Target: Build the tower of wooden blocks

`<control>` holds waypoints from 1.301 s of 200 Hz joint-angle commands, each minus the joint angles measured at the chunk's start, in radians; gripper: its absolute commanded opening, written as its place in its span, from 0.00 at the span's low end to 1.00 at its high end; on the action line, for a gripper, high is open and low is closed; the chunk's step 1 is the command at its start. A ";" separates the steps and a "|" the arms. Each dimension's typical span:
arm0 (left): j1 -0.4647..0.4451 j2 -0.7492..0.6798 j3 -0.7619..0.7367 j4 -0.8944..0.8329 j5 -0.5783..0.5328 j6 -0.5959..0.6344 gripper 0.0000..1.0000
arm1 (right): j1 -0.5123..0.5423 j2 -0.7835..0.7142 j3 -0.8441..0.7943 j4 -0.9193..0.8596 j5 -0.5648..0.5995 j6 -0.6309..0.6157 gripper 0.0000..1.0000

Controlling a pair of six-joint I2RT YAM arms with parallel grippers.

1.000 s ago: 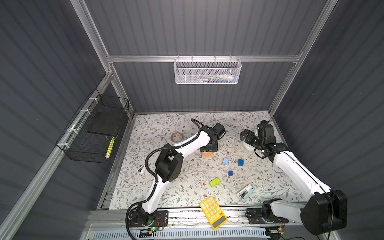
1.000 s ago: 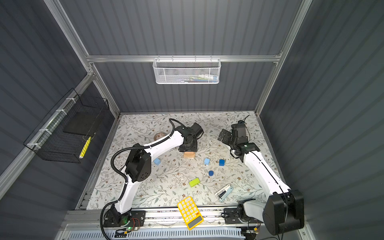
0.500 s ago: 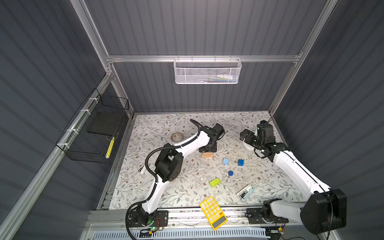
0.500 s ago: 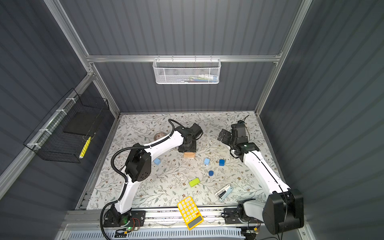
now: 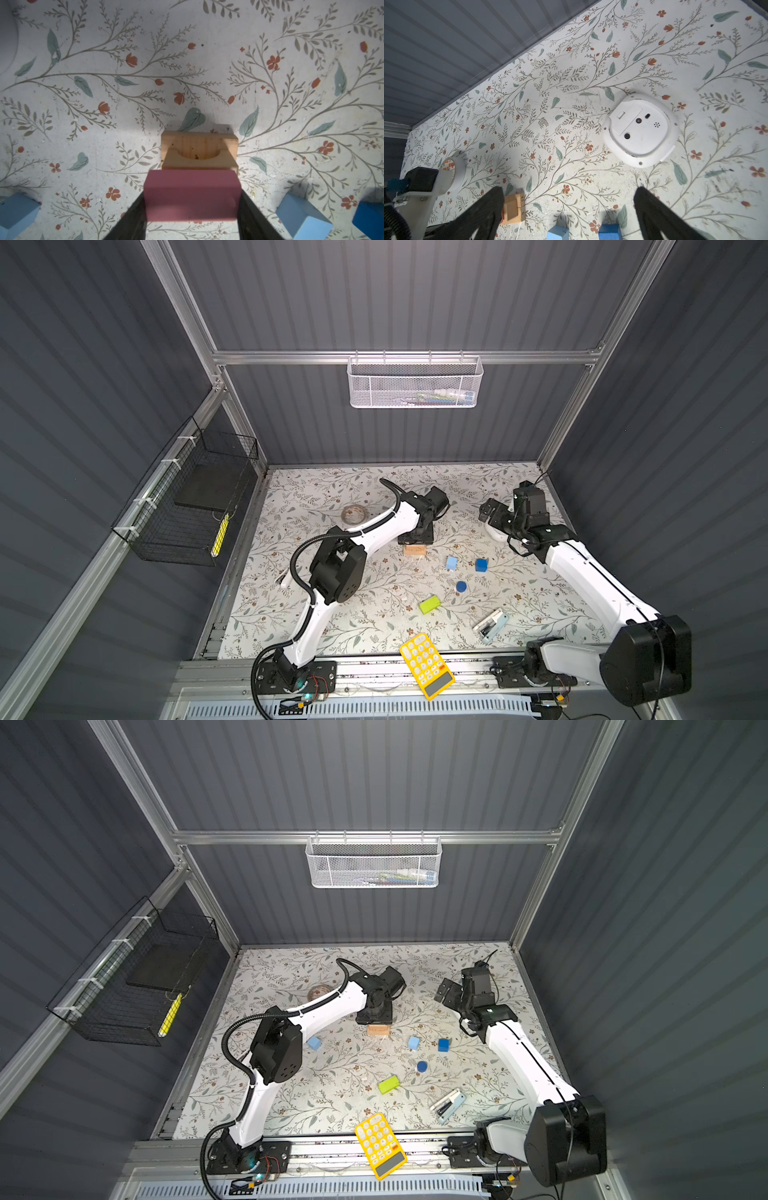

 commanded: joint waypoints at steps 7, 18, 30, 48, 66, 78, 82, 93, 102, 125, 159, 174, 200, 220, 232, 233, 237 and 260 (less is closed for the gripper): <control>-0.006 0.015 0.033 -0.011 0.011 -0.013 0.48 | -0.003 0.004 -0.004 0.009 0.001 0.000 0.99; -0.006 0.015 0.031 -0.011 0.012 -0.013 0.49 | -0.003 0.005 -0.005 0.009 0.003 0.000 0.99; -0.006 0.015 0.030 -0.011 0.013 -0.013 0.49 | -0.003 0.006 -0.005 0.009 0.001 0.001 0.99; -0.006 0.016 0.029 -0.011 0.013 -0.013 0.49 | -0.003 0.007 -0.004 0.009 0.000 0.002 0.99; -0.007 0.016 0.024 -0.011 0.013 -0.014 0.49 | -0.003 0.008 -0.004 0.010 0.000 0.001 0.99; -0.006 0.018 0.025 -0.011 0.016 -0.014 0.50 | -0.003 0.008 -0.005 0.010 -0.001 0.003 0.99; -0.007 0.017 0.025 -0.011 0.015 -0.015 0.50 | -0.003 0.008 -0.005 0.010 0.000 0.002 0.99; -0.006 0.019 0.025 -0.012 0.019 -0.016 0.50 | -0.003 0.010 -0.004 0.010 -0.001 0.003 0.99; -0.007 0.020 0.025 -0.011 0.020 -0.016 0.50 | -0.003 0.010 -0.005 0.009 0.000 0.003 0.99; -0.006 0.024 0.026 -0.011 0.021 -0.017 0.51 | -0.003 0.009 -0.004 0.009 0.000 0.003 0.99; -0.006 0.028 0.026 0.018 0.023 -0.019 0.51 | -0.003 0.010 -0.005 0.009 -0.001 0.003 0.99; -0.005 0.030 0.028 0.020 0.024 -0.019 0.51 | -0.003 0.012 -0.005 0.010 -0.001 0.004 0.99; -0.006 0.033 0.028 0.019 0.020 -0.016 0.51 | -0.003 0.013 -0.005 0.009 0.001 0.003 0.99; -0.007 0.038 0.033 0.018 0.022 -0.013 0.51 | -0.003 0.013 -0.005 0.010 0.001 0.004 0.99; -0.006 0.038 0.033 0.017 0.020 -0.013 0.52 | -0.003 0.014 -0.005 0.009 0.001 0.003 0.99; -0.006 0.038 0.033 0.016 0.020 -0.013 0.52 | -0.003 0.014 -0.005 0.009 0.001 0.003 0.99; -0.007 0.036 0.033 0.017 0.019 -0.013 0.52 | -0.004 0.013 -0.005 0.010 0.002 0.003 0.99; -0.006 0.034 0.031 0.014 0.015 -0.013 0.55 | -0.004 0.016 -0.005 0.011 -0.001 0.005 0.99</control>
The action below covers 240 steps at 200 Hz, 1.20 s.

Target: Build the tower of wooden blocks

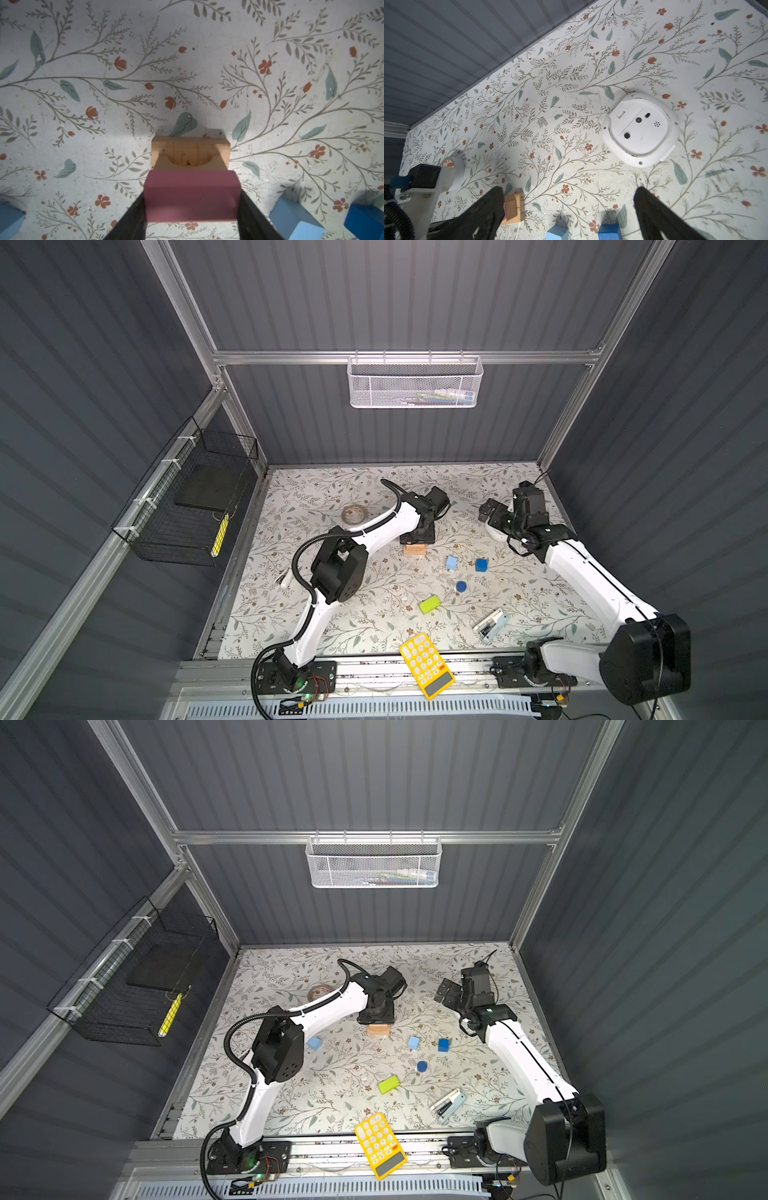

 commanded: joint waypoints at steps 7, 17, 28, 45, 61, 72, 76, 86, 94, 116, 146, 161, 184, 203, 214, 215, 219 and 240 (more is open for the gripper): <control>-0.006 0.021 0.028 -0.015 0.002 -0.008 0.56 | -0.004 0.013 -0.005 0.009 -0.002 0.006 0.99; -0.006 0.021 0.028 -0.016 0.003 -0.008 0.57 | -0.004 0.012 -0.004 0.011 -0.003 0.004 0.99; -0.006 0.021 0.028 -0.017 0.002 -0.008 0.59 | -0.003 0.013 -0.005 0.012 -0.003 0.004 0.99; -0.007 0.021 0.028 -0.019 0.001 -0.010 0.61 | -0.003 0.012 -0.005 0.012 -0.003 0.005 0.99; -0.006 0.021 0.028 -0.019 0.000 -0.010 0.63 | -0.004 0.012 -0.005 0.012 -0.002 0.006 0.99; -0.007 0.019 0.028 -0.021 0.001 -0.011 0.64 | -0.004 0.010 -0.006 0.012 -0.002 0.007 0.99; -0.006 0.020 0.028 -0.020 0.001 -0.011 0.64 | -0.004 0.010 -0.006 0.012 -0.003 0.006 0.99; -0.007 0.020 0.028 -0.020 0.001 -0.011 0.65 | -0.003 0.012 -0.006 0.011 -0.003 0.006 0.99; -0.007 0.017 0.028 -0.021 0.001 -0.011 0.66 | -0.004 0.012 -0.005 0.011 -0.003 0.006 0.99; -0.007 0.017 0.028 -0.021 -0.003 -0.011 0.68 | -0.004 0.013 -0.007 0.012 -0.003 0.006 0.99; -0.007 0.017 0.029 -0.022 -0.004 -0.011 0.69 | -0.004 0.012 -0.007 0.012 -0.005 0.006 0.99; -0.006 0.017 0.030 -0.023 -0.005 -0.010 0.69 | -0.004 0.013 -0.007 0.013 -0.005 0.006 0.99; -0.006 0.017 0.031 -0.024 -0.007 -0.010 0.65 | -0.005 0.013 -0.005 0.014 -0.005 0.006 0.99; -0.007 0.014 0.032 -0.026 -0.008 -0.010 0.63 | -0.004 0.013 -0.005 0.013 -0.005 0.007 0.99; -0.006 0.013 0.032 -0.028 -0.008 -0.010 0.63 | -0.004 0.014 -0.005 0.015 -0.005 0.007 0.99; -0.006 0.012 0.032 -0.028 -0.007 -0.010 0.63 | -0.004 0.014 -0.005 0.014 -0.005 0.007 0.99; -0.006 0.012 0.031 -0.028 -0.008 -0.010 0.62 | -0.005 0.014 -0.005 0.015 -0.005 0.007 0.99; -0.007 0.008 0.031 -0.028 -0.010 -0.010 0.62 | -0.004 0.015 -0.004 0.014 -0.008 0.007 0.99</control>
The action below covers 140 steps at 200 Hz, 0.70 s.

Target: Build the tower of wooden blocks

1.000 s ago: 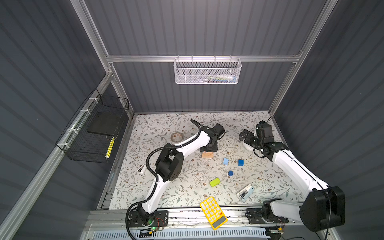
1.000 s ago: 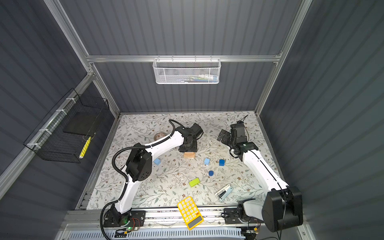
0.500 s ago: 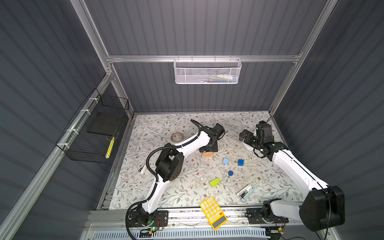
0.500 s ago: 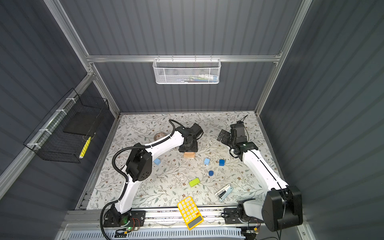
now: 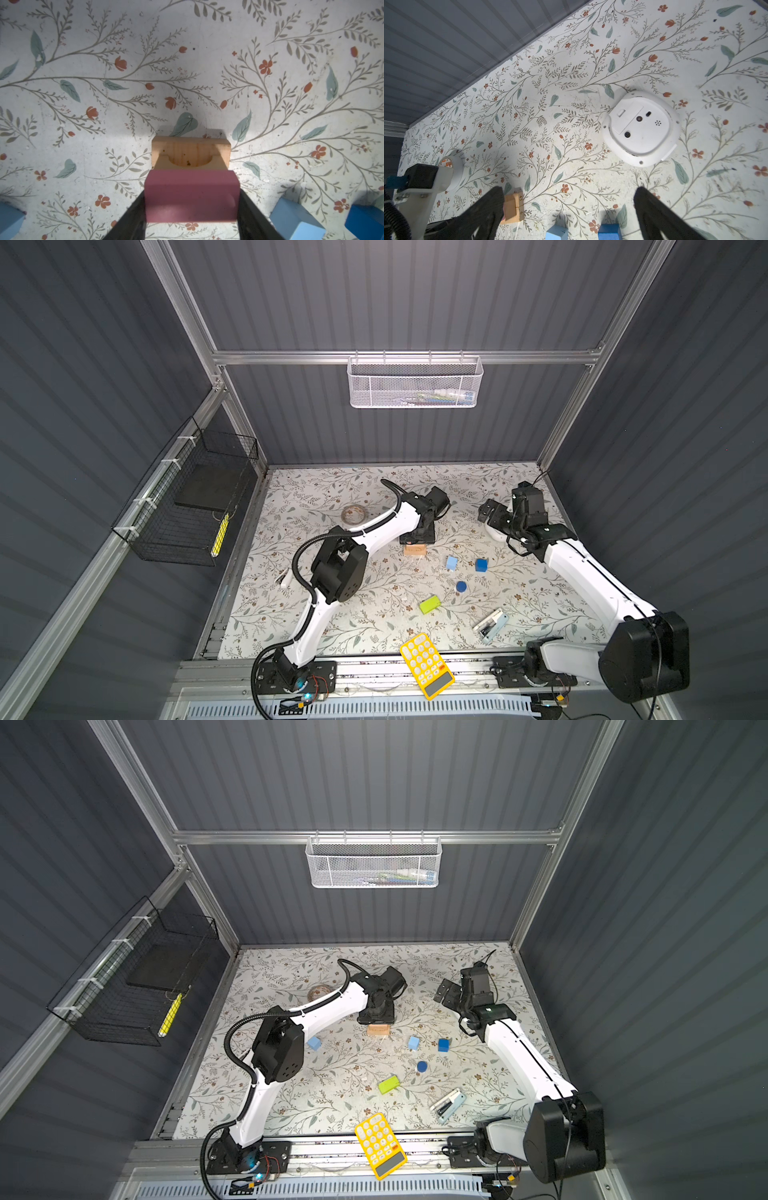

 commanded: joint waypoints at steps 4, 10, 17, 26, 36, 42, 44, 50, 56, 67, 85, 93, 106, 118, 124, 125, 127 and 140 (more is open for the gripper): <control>-0.006 0.008 0.029 -0.027 -0.008 -0.010 0.62 | -0.003 0.006 -0.004 0.014 -0.004 0.007 0.99; -0.006 0.008 0.029 -0.027 -0.009 -0.010 0.62 | -0.004 0.007 -0.004 0.015 -0.004 0.007 0.99; -0.006 0.008 0.029 -0.027 -0.009 -0.010 0.62 | -0.004 0.009 -0.004 0.015 -0.005 0.007 0.99; -0.007 0.008 0.029 -0.027 -0.008 -0.010 0.62 | -0.005 0.008 -0.004 0.016 -0.006 0.007 0.99; -0.007 0.009 0.029 -0.027 -0.008 -0.010 0.63 | -0.005 0.009 -0.004 0.015 -0.008 0.007 0.99; -0.006 0.009 0.029 -0.027 -0.007 -0.010 0.63 | -0.004 0.008 -0.004 0.016 -0.007 0.007 0.99; -0.007 0.009 0.029 -0.027 -0.008 -0.010 0.64 | -0.005 0.008 -0.004 0.016 -0.008 0.007 0.99; -0.007 0.009 0.029 -0.027 -0.007 -0.010 0.65 | -0.004 0.009 -0.004 0.015 -0.006 0.007 0.99; -0.007 0.009 0.029 -0.027 -0.005 -0.009 0.67 | -0.004 0.009 -0.004 0.016 -0.006 0.007 0.99; -0.006 0.009 0.028 -0.027 -0.006 -0.010 0.67 | -0.004 0.009 -0.004 0.015 -0.008 0.008 0.99; -0.006 0.009 0.028 -0.027 -0.005 -0.010 0.68 | -0.004 0.010 -0.004 0.016 -0.007 0.008 0.99; -0.006 0.009 0.028 -0.027 -0.002 -0.010 0.68 | -0.004 0.011 -0.004 0.016 -0.007 0.008 0.99; -0.007 0.009 0.026 -0.027 -0.003 -0.008 0.66 | -0.004 0.011 -0.004 0.016 -0.008 0.008 0.99; -0.007 0.009 0.025 -0.027 -0.003 -0.008 0.65 | -0.004 0.011 -0.005 0.016 -0.007 0.009 0.99; -0.007 0.009 0.025 -0.027 -0.004 -0.008 0.64 | -0.004 0.010 -0.004 0.015 -0.008 0.008 0.99; -0.007 0.009 0.025 -0.027 -0.003 -0.008 0.64 | -0.004 0.011 -0.004 0.016 -0.008 0.008 0.99; -0.007 0.009 0.025 -0.027 -0.002 -0.008 0.64 | -0.004 0.011 -0.005 0.015 -0.008 0.009 0.99; -0.006 0.008 0.024 -0.027 -0.004 -0.008 0.63 | -0.004 0.012 -0.005 0.016 -0.008 0.011 0.99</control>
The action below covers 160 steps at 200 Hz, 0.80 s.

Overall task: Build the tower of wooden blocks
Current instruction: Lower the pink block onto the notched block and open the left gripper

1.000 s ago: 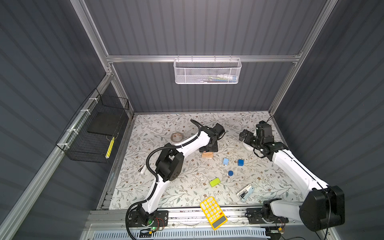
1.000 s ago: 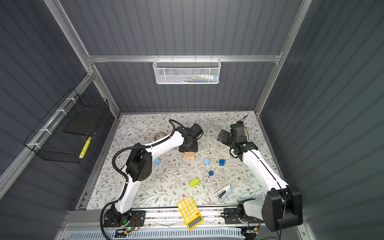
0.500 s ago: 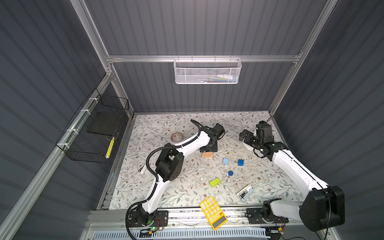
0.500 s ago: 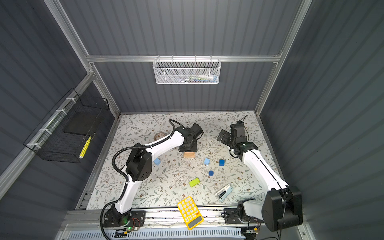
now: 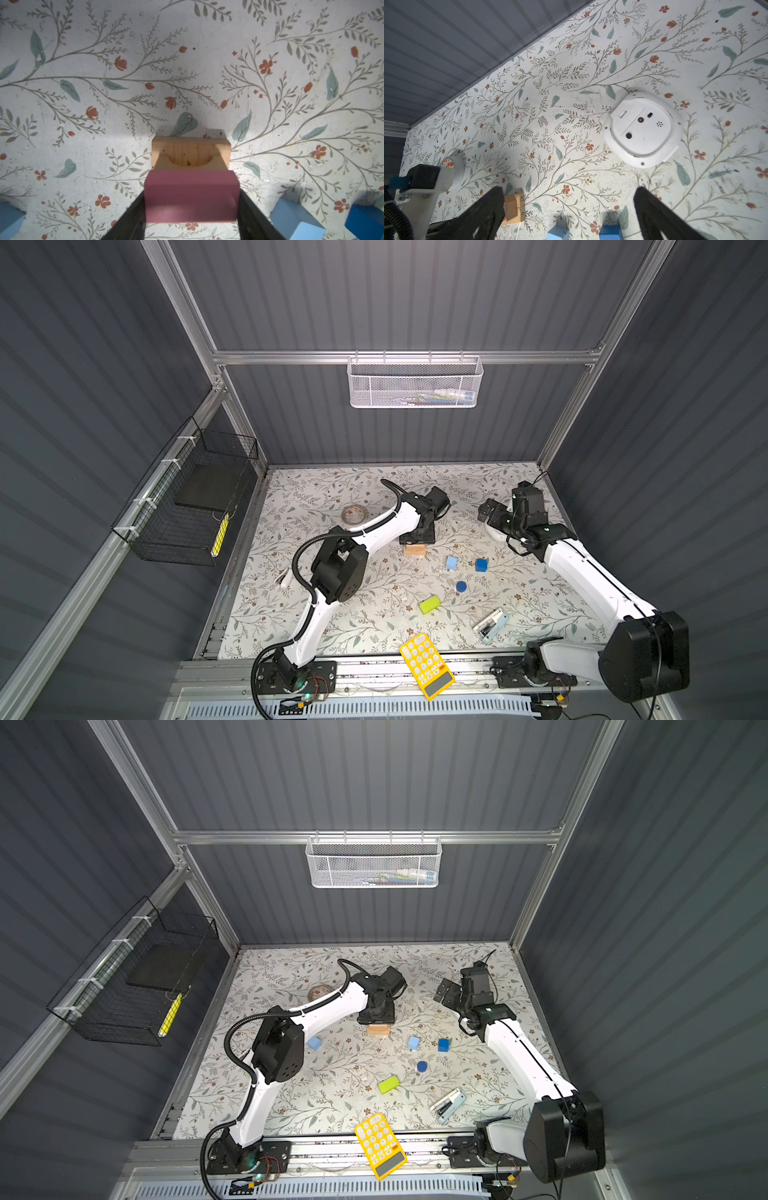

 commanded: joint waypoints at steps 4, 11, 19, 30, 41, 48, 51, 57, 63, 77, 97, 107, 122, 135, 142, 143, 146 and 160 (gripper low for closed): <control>-0.006 0.008 0.023 -0.026 -0.006 -0.008 0.63 | -0.004 0.009 -0.005 0.009 -0.005 0.009 0.99; -0.007 0.008 0.023 -0.026 -0.007 -0.008 0.63 | -0.004 0.009 -0.005 0.009 -0.004 0.010 0.99; -0.006 0.008 0.022 -0.026 -0.005 -0.007 0.64 | -0.005 0.009 -0.005 0.010 -0.005 0.010 0.99; -0.006 0.008 0.022 -0.026 -0.004 -0.008 0.65 | -0.004 0.009 -0.004 0.009 -0.006 0.009 0.99; -0.006 0.008 0.023 -0.026 -0.004 -0.008 0.67 | -0.004 0.010 -0.005 0.010 -0.006 0.010 0.99; -0.006 0.008 0.022 -0.026 -0.005 -0.008 0.67 | -0.004 0.010 -0.005 0.011 -0.006 0.011 0.99; -0.006 0.008 0.022 -0.026 -0.004 -0.008 0.67 | -0.004 0.010 -0.004 0.011 -0.006 0.011 0.99; -0.007 0.008 0.022 -0.026 -0.005 -0.008 0.68 | -0.005 0.010 -0.005 0.010 -0.007 0.011 0.99; -0.007 0.008 0.022 -0.026 -0.005 -0.008 0.68 | -0.004 0.009 -0.005 0.010 -0.006 0.011 0.99; -0.007 0.006 0.022 -0.026 -0.004 -0.008 0.68 | -0.005 0.010 -0.005 0.010 -0.006 0.011 0.99; -0.006 0.005 0.020 -0.026 -0.006 -0.008 0.65 | -0.005 0.013 -0.005 0.011 -0.008 0.012 0.99; -0.006 0.005 0.018 -0.026 -0.006 -0.008 0.64 | -0.005 0.013 -0.006 0.011 -0.007 0.013 0.99; -0.006 0.005 0.019 -0.026 -0.007 -0.008 0.64 | -0.004 0.014 -0.005 0.012 -0.007 0.012 0.99; -0.007 0.005 0.018 -0.026 -0.006 -0.008 0.64 | -0.004 0.014 -0.005 0.012 -0.007 0.012 0.99; -0.006 0.005 0.019 -0.026 -0.006 -0.008 0.64 | -0.004 0.014 -0.007 0.012 -0.007 0.012 0.99; -0.007 0.005 0.019 -0.026 -0.006 -0.008 0.64 | -0.005 0.014 -0.007 0.012 -0.007 0.012 0.99; -0.006 0.005 0.019 -0.026 -0.004 -0.008 0.65 | -0.004 0.014 -0.007 0.012 -0.006 0.012 0.99; -0.007 0.005 0.019 -0.026 -0.004 -0.008 0.69 | -0.004 0.014 -0.007 0.012 -0.007 0.012 0.99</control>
